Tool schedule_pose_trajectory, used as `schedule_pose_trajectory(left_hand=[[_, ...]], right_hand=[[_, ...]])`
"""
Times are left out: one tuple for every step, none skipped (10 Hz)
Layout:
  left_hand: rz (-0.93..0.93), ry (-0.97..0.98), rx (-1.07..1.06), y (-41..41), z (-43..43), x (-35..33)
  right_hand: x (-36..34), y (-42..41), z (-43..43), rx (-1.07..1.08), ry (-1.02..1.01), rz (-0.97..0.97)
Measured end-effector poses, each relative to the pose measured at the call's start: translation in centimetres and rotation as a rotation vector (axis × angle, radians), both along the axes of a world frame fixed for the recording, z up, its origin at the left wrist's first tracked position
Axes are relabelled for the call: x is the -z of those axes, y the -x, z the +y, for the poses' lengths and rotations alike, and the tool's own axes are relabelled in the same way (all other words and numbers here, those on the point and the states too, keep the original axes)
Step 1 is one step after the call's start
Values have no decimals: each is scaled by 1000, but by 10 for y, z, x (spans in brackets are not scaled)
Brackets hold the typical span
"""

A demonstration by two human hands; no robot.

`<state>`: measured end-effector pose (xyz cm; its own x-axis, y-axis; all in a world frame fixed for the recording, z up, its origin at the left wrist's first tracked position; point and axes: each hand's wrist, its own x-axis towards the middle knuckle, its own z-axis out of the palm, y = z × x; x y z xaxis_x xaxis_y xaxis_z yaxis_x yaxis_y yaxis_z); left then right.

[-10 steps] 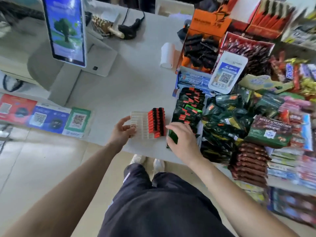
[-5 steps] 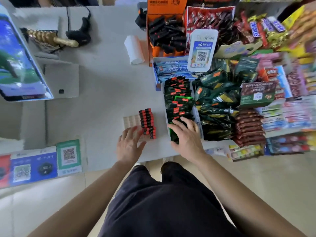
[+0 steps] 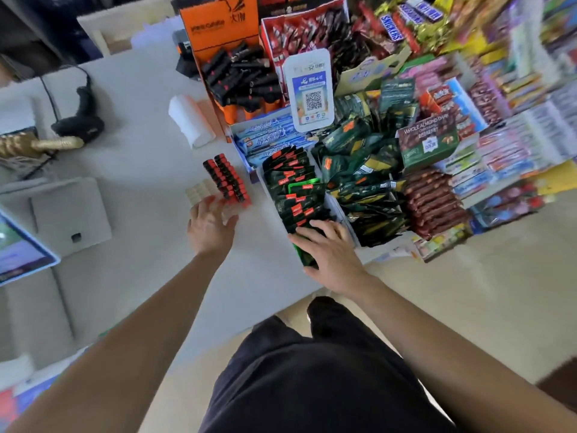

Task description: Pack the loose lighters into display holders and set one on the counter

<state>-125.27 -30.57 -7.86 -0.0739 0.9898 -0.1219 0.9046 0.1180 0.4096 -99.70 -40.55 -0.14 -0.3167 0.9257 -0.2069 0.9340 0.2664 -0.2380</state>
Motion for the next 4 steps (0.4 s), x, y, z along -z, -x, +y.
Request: schedule_pose_trajectory(left_hand=[[-9,22,-3,4,33,-6],[8,60,21,3,61,-7],[22,98,34,3,80,-17],[13,95,55,2,82,-12]], right_hand=[[1,0,-1,4,-26,13],[1,2,0,15,-20,22],[0,3,-3,25,-49,23],[4,2,-2,17,-58,19]])
